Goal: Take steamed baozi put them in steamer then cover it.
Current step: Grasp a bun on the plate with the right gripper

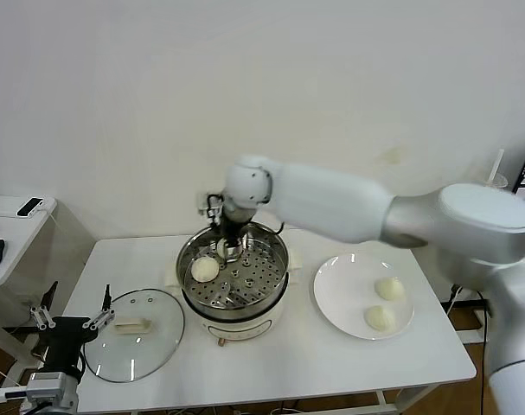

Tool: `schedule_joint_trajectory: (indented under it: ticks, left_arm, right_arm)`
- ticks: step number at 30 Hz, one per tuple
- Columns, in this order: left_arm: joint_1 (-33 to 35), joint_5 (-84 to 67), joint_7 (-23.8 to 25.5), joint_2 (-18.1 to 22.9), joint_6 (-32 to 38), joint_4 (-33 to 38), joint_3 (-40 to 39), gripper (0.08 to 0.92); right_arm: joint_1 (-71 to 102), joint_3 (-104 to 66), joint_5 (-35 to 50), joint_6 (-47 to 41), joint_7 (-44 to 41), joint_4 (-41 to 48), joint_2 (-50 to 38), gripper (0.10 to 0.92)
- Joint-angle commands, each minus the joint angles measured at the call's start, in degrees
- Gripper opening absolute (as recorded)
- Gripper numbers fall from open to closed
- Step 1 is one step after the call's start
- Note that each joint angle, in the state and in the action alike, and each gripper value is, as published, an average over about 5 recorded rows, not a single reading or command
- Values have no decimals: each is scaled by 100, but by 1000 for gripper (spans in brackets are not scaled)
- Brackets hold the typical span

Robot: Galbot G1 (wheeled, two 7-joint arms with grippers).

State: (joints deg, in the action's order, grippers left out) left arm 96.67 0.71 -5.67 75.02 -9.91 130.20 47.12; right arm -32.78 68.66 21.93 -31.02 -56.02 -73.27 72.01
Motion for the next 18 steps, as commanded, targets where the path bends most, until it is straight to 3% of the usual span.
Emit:
schedule_joint_trajectory:
  ticks: [1,10,18]
  left_arm:
    - [3,-20,1,-31,-7,-24,-18,823]
    - [16,20,-2,-28,-4,-109,-44,823]
    - [38,109,-9,15,-12,-114,-122,823]
  right_arm:
    - [-714,418,-603,423,-578,-1528,-2098,823]
    - [282,-200,-1652,1112,-944,-2192,-4025,823]
    - [2016,-1313,-2715,1473,-1011,-2248,-4711,823]
